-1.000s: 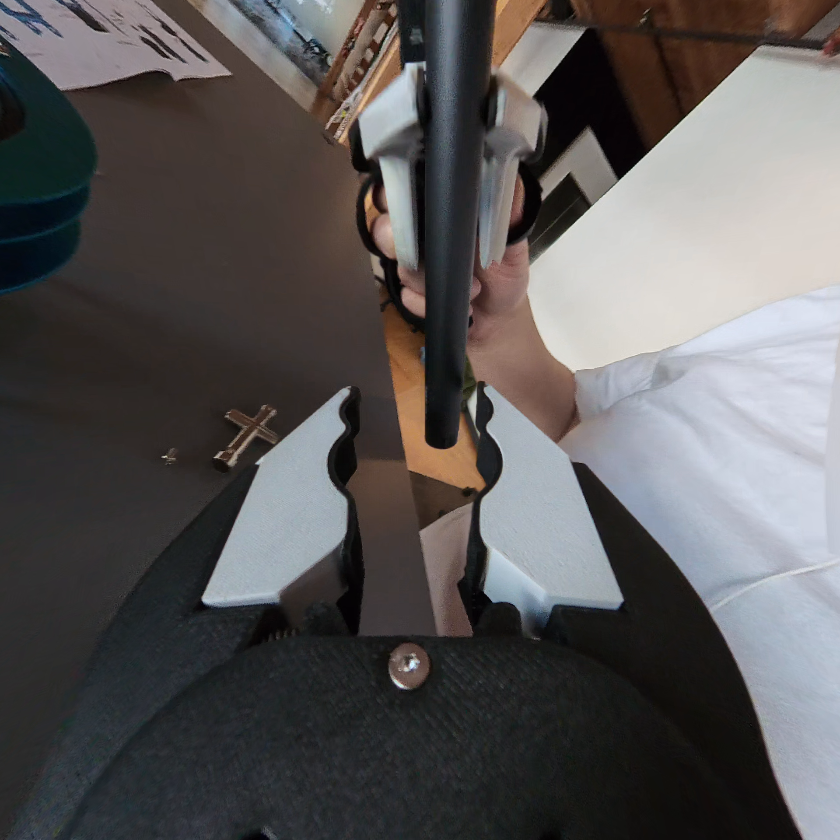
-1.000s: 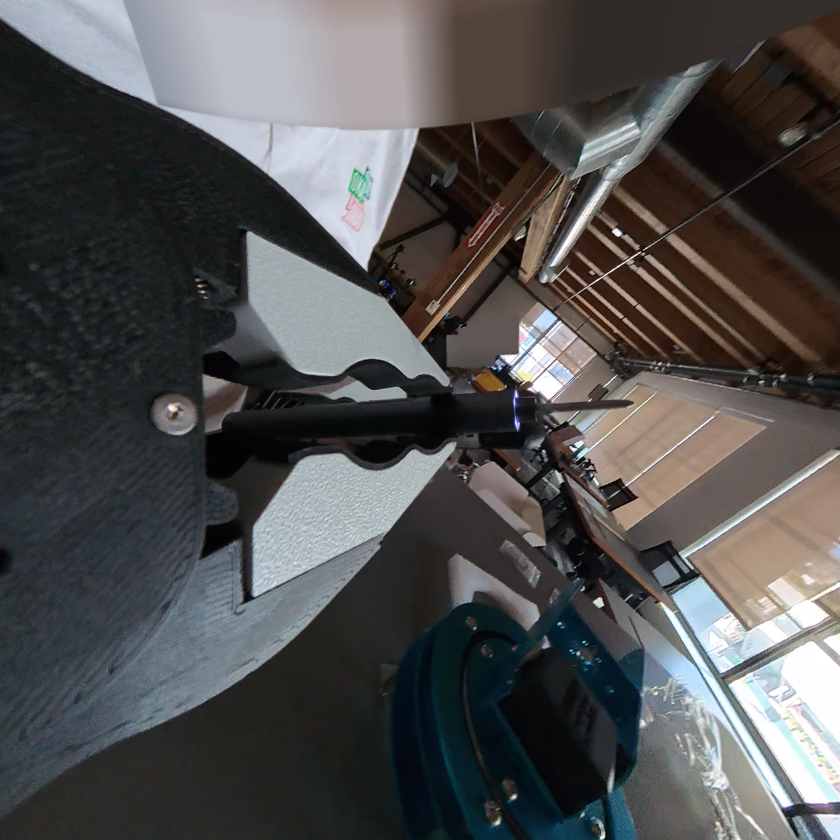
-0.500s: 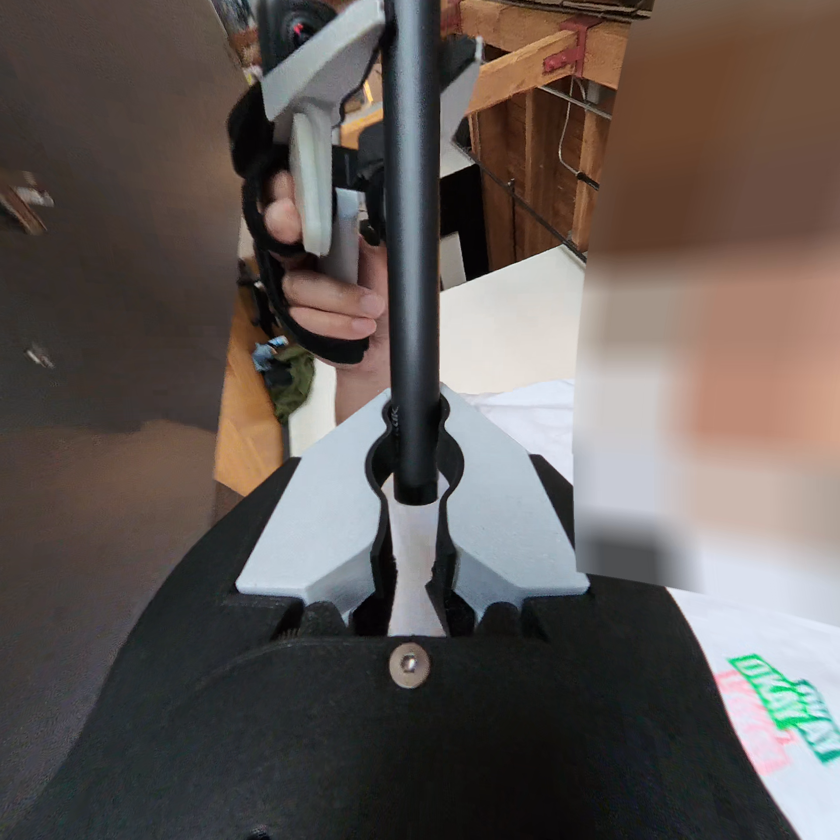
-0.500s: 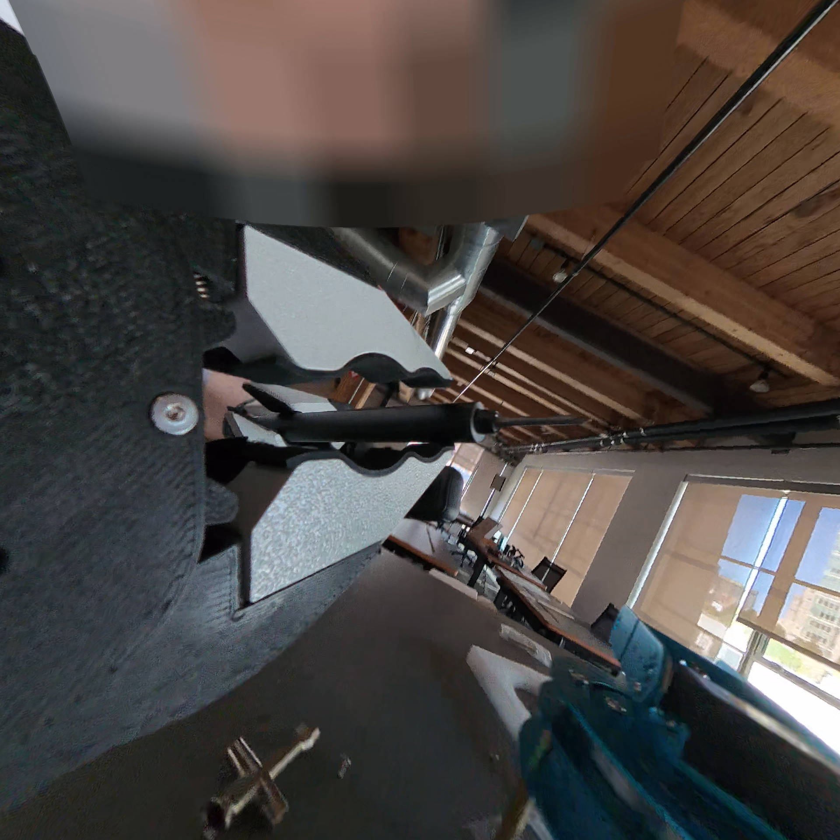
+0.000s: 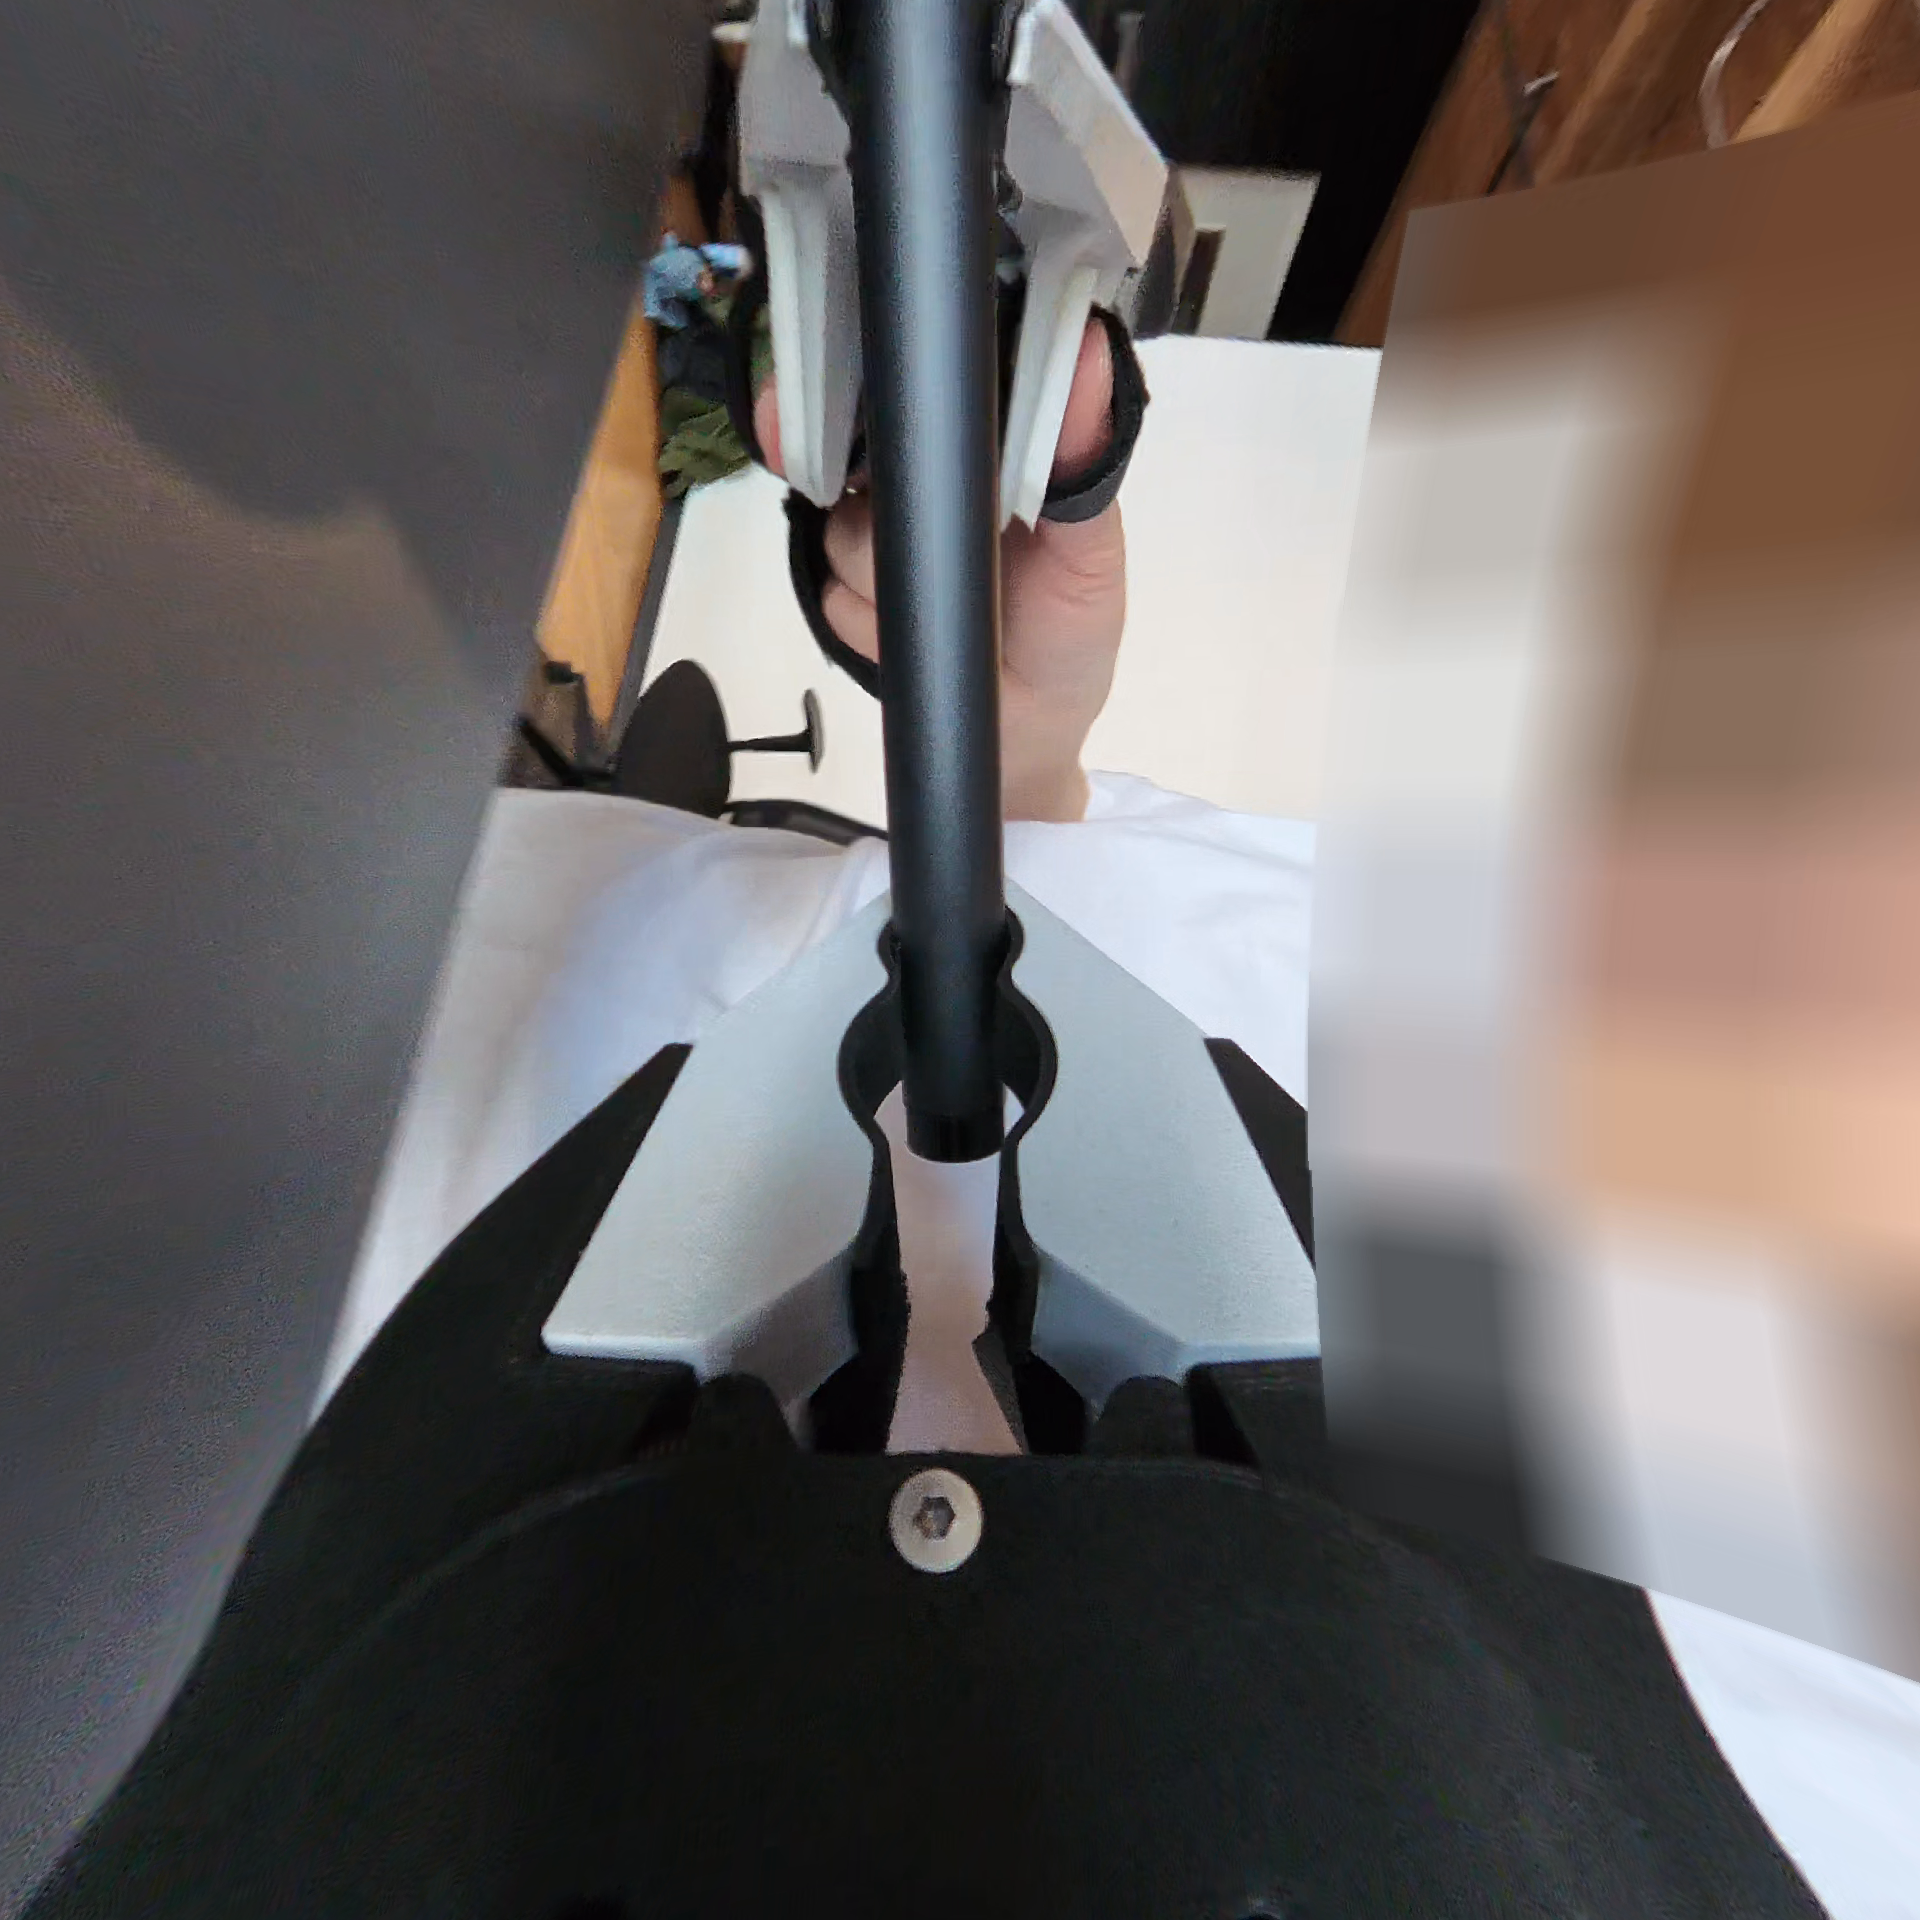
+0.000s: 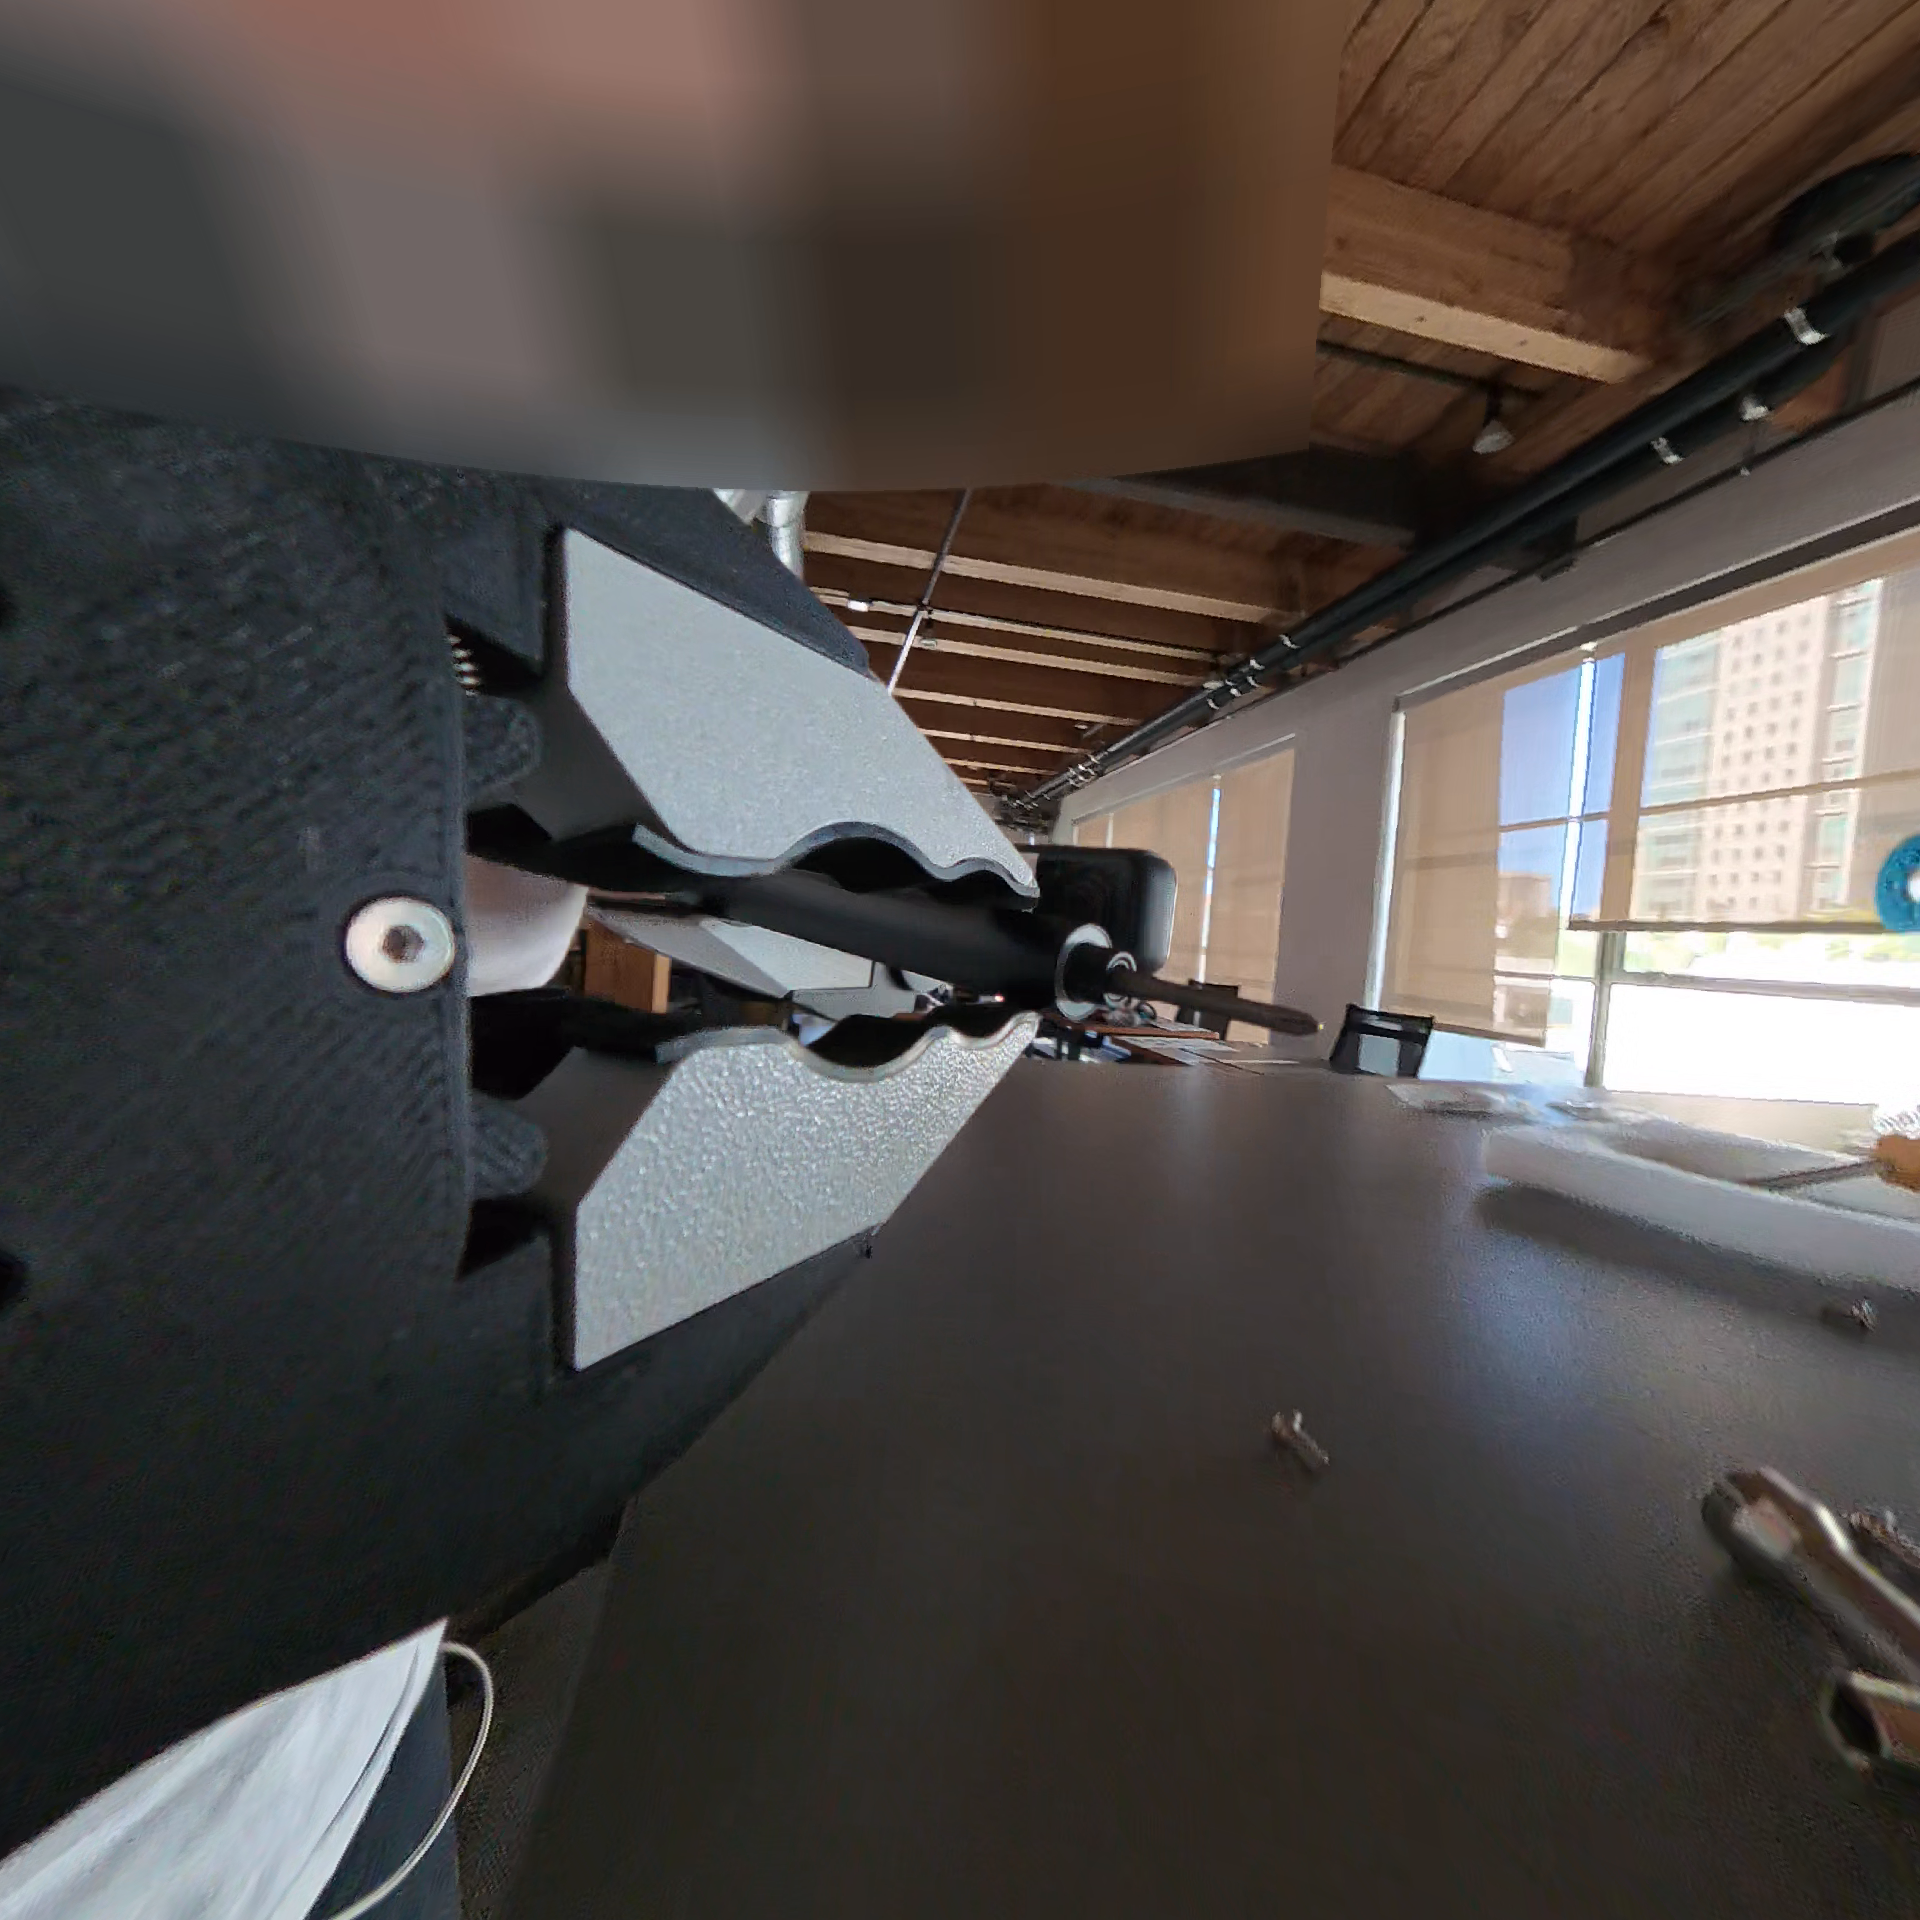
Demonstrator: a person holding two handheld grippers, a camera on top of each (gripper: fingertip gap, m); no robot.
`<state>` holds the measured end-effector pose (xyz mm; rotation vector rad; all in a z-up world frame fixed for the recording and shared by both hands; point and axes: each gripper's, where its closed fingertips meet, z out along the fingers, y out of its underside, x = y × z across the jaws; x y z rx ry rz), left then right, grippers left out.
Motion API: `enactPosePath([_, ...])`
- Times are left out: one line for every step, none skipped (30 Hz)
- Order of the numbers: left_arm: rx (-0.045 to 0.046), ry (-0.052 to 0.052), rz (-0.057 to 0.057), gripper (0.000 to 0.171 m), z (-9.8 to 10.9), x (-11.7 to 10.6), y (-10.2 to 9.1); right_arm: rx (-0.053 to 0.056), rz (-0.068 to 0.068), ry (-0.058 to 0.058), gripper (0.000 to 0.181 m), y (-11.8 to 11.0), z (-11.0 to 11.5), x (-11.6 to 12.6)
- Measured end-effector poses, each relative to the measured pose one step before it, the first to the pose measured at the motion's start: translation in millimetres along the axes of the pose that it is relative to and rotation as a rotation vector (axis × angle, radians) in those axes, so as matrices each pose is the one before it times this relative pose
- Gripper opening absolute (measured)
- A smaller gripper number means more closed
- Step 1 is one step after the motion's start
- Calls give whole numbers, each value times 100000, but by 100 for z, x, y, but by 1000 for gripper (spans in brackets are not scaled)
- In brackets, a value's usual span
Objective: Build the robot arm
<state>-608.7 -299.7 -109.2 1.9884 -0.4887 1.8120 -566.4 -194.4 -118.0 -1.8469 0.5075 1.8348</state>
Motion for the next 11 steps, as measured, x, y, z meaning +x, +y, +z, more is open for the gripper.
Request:
enactPosePath([-1831, -1921, -88, 8, -642, -456, -142, 2105, -202, 1355, 17, -6, 233, 534])
enactPosePath([-1822, -1385, -553, 8, -483, -396, -93, 1715, 93, 1227, 17, 19, 193, 507])
enactPosePath([-1556, -979, -928, 8, -342, -328, -50, 1258, 557, 1528, 17, 55, 135, 558])
enactPosePath([-1256, 262, -682, 8, -243, -81, 13, 1531, -849, 940, 17, -7, 86, 85])
enactPosePath([-1995, -329, -522, 8, -133, -129, 172, 715, -817, 2024, 17, 106, 58, 193])
enactPosePath([-2305, -903, -4, 8, -63, -167, 245, 472, -605, 1473, 18, 174, 44, 166])
enactPosePath([-2060, -377, 37, 8, -13, -67, 260, 406, -90, 1199, 18, 200, 8, 160])
enactPosePath([-1497, 256, -304, 9, -6, 10, 193, 51, 63, 1433, 18, 207, -23, 177])
enactPosePath([-1160, 285, -428, 9, -2, -49, 134, -403, -372, 1686, 18, 169, -18, 199])
enactPosePath([-865, 202, -542, 9, -21, -136, 70, -726, -1100, 2334, 19, 151, -23, 253])
enactPosePath([-284, 403, -748, 9, -37, -158, -32, -533, -1594, 2754, 20, 74, -40, 293])
